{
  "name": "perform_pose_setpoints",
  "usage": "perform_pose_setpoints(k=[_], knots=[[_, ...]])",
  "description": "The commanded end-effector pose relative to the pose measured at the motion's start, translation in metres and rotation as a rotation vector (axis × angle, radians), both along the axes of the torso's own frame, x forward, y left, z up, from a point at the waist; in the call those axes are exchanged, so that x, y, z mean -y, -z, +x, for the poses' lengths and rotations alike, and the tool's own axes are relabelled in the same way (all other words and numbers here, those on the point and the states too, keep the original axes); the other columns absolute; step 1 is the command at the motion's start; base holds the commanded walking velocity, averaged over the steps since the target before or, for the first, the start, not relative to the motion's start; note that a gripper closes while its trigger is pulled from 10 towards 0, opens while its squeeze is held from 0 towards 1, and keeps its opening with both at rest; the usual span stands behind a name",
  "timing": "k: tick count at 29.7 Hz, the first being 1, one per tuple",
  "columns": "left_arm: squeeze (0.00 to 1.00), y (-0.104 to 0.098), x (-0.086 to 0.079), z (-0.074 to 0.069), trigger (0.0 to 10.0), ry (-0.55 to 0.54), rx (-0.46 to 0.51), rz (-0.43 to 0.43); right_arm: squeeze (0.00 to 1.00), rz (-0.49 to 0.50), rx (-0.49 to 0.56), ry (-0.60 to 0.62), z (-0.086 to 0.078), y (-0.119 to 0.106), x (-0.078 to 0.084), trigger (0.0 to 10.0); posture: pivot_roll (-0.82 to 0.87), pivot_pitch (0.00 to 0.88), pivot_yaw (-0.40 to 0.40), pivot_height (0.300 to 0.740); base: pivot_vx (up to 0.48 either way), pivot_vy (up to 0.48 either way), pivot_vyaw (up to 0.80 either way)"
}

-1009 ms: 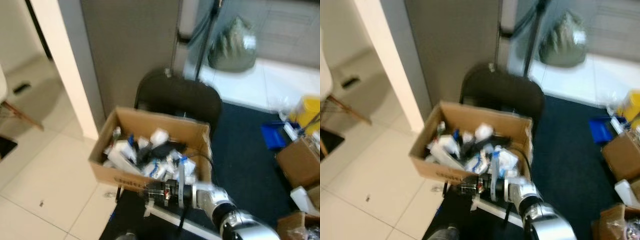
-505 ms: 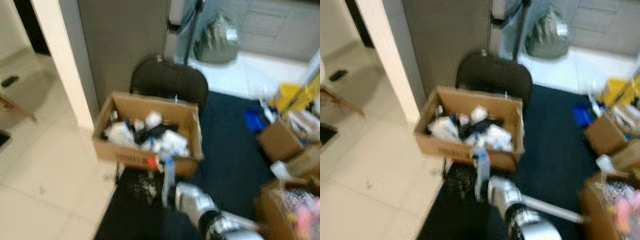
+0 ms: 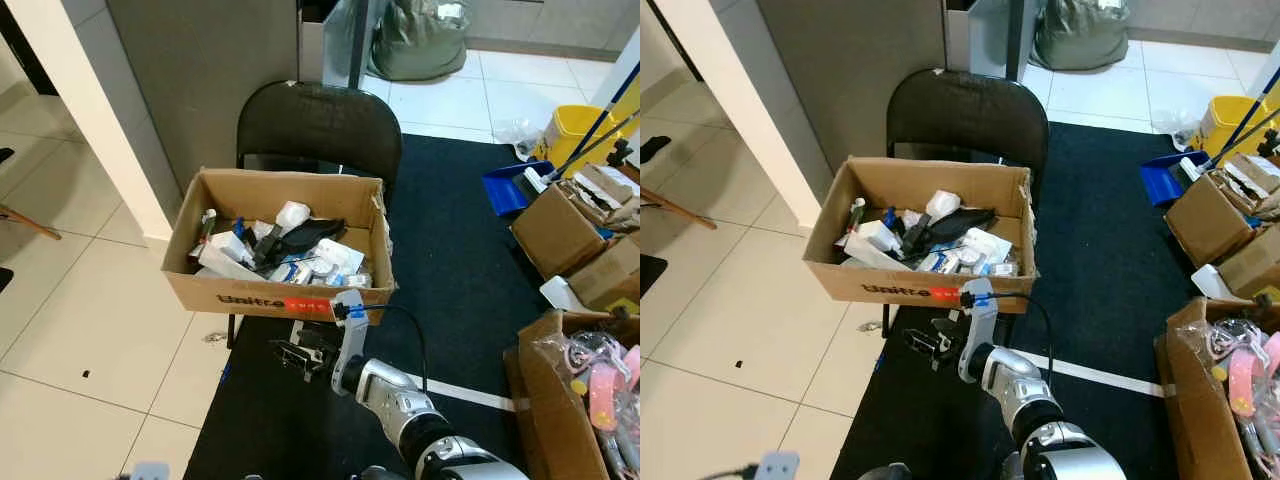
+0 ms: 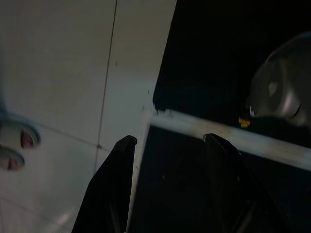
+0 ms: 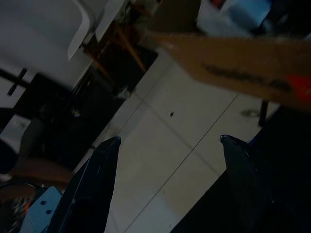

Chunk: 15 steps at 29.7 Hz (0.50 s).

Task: Picking trash to rubbish bin

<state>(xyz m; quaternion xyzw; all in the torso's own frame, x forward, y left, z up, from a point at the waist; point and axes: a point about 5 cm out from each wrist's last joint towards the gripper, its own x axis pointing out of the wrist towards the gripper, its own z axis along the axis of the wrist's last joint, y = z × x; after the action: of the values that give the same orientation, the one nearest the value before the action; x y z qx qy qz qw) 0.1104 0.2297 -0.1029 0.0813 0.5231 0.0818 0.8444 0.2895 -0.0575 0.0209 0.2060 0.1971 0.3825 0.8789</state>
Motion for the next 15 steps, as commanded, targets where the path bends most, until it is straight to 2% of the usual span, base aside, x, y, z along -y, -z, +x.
perform_pose_setpoints(k=[1,2,6,9,12,15], knots=[[0.0,0.0,-0.008,-0.006,10.0,0.013,-0.04,0.016,0.0,-0.005,0.047,0.004,0.006,-0.008,-0.003,10.0,0.03,0.102,0.066,0.74,0.0,0.0,0.0],[0.0,0.0,-0.008,-0.006,10.0,0.013,-0.04,0.016,0.0,-0.005,0.047,0.004,0.006,-0.008,-0.003,10.0,0.03,0.102,0.066,0.74,0.0,0.0,0.0],[0.0,-0.008,-0.014,0.016,10.0,0.053,0.011,0.045,0.0,-0.101,0.15,-0.043,0.012,-0.018,-0.006,10.0,0.05,0.123,0.069,0.74,0.0,0.0,0.0],[0.0,-0.014,-0.017,0.031,10.0,0.034,0.054,0.05,0.0,-0.114,0.181,-0.051,0.02,-0.027,-0.011,10.0,0.04,0.082,0.04,0.74,0.0,0.0,0.0],[0.0,-0.015,-0.018,0.033,10.0,-0.013,0.076,0.043,0.0,-0.131,0.229,-0.103,0.02,-0.032,-0.016,10.0,0.04,0.071,0.015,0.74,0.0,0.0,0.0],[0.0,-0.01,-0.018,0.02,10.0,-0.112,0.064,0.021,0.0,-0.144,0.245,-0.133,0.021,-0.034,-0.018,10.0,0.05,0.065,0.006,0.74,0.0,0.0,0.0]])
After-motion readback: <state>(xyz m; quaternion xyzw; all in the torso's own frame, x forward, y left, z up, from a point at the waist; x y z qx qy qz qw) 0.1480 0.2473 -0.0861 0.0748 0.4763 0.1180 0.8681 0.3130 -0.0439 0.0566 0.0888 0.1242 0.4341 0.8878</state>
